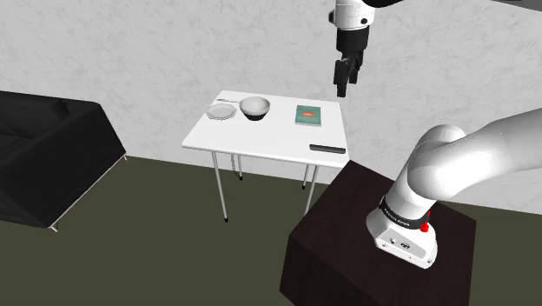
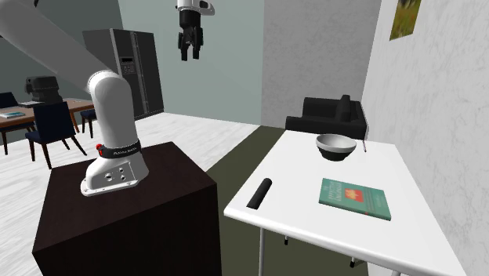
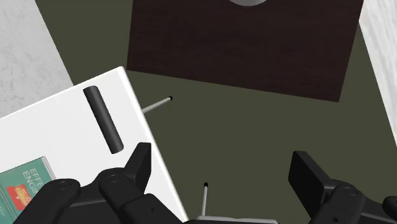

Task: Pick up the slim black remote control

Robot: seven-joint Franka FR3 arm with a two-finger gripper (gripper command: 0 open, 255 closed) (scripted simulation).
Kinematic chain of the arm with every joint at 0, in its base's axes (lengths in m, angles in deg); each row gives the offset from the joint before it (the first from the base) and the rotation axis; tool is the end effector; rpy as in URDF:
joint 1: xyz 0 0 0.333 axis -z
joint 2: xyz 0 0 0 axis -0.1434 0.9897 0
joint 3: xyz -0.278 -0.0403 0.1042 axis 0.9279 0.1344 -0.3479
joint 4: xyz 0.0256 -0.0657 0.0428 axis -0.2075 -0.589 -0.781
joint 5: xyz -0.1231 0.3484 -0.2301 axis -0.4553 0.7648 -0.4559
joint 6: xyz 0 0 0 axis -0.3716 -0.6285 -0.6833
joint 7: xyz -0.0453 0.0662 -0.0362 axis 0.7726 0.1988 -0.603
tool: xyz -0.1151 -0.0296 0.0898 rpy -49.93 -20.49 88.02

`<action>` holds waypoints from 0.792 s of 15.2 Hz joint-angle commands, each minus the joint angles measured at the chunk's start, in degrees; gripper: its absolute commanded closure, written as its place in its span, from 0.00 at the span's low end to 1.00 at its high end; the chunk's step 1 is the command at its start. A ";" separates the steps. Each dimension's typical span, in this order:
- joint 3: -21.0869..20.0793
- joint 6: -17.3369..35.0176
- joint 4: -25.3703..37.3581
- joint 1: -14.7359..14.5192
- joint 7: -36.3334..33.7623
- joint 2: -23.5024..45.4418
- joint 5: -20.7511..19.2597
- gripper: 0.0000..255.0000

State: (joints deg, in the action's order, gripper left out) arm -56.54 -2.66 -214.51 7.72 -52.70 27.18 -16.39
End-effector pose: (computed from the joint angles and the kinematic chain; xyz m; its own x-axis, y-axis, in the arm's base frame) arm 0.3535 -0.0103 0.5230 0.9857 0.0757 -0.1502 0.0886 -0.9928 0.0808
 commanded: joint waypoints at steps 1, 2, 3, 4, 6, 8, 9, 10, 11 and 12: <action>0.00 0.00 0.00 0.00 0.00 0.00 0.00 0.00; 0.87 1.79 -1.86 0.14 1.12 -0.40 -0.70 0.00; 1.76 3.61 -3.65 0.29 2.22 -0.70 -1.41 0.00; 2.66 5.46 -5.36 0.48 3.31 -0.92 -2.13 0.00; 4.54 9.25 -8.58 0.89 5.47 -1.04 -3.63 0.00; 6.51 13.19 -11.49 1.39 7.59 -0.73 -5.18 0.00; 7.51 15.23 -12.83 1.67 8.65 -0.41 -5.96 0.00; 8.54 17.31 -14.08 1.96 9.70 0.05 -6.76 0.00; 9.60 19.43 -15.25 2.25 10.74 0.62 -7.56 0.00; 10.67 21.60 -16.32 2.56 11.78 1.33 -8.36 0.00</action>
State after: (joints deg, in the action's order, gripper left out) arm -46.94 16.85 -230.05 10.00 -42.08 27.76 -23.95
